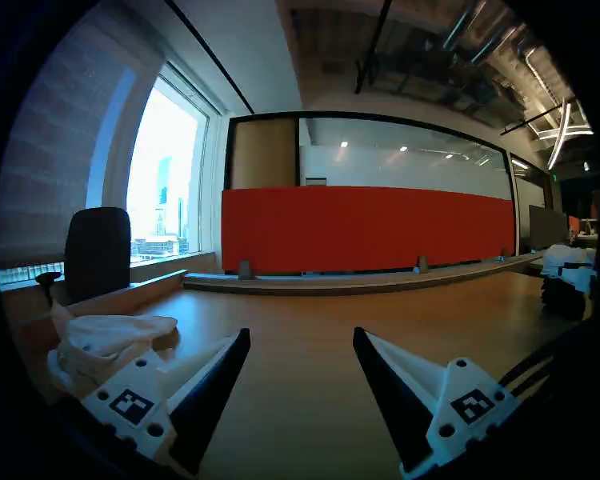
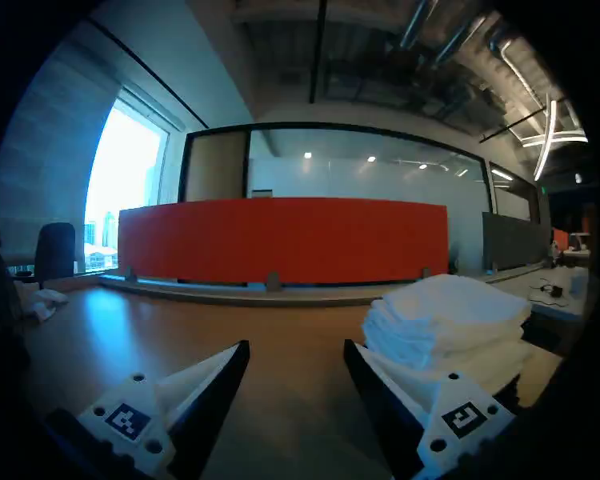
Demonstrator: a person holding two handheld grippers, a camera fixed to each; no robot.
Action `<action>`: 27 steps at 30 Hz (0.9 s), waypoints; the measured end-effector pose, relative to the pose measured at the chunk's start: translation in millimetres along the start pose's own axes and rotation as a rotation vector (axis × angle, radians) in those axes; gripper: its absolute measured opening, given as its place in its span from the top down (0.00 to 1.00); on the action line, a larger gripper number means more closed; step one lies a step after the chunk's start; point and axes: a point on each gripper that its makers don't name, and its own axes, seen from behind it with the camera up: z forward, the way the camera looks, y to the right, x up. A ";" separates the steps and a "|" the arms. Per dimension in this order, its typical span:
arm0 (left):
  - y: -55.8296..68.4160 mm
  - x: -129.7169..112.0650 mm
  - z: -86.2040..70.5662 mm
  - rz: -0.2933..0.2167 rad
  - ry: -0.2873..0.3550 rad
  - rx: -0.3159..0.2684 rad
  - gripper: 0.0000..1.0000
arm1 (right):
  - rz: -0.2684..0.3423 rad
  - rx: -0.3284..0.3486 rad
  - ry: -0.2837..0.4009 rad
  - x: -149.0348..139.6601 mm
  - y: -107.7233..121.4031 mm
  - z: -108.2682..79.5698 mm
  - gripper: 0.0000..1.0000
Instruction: Fold towel
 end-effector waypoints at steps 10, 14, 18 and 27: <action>-0.6 -0.1 -0.1 -0.003 -0.002 -0.001 0.04 | 0.000 0.000 0.000 0.4 -0.7 -0.1 0.09; -0.8 0.4 0.0 -0.003 -0.001 0.000 0.04 | 0.000 0.000 0.000 0.2 -0.7 0.0 0.09; -0.8 0.6 0.0 -0.004 -0.001 0.000 0.04 | 0.000 0.000 0.000 -0.2 -1.2 0.0 0.09; -0.6 0.0 0.1 -0.005 -0.002 -0.001 0.04 | 0.000 0.000 0.001 -0.6 0.2 1.0 0.09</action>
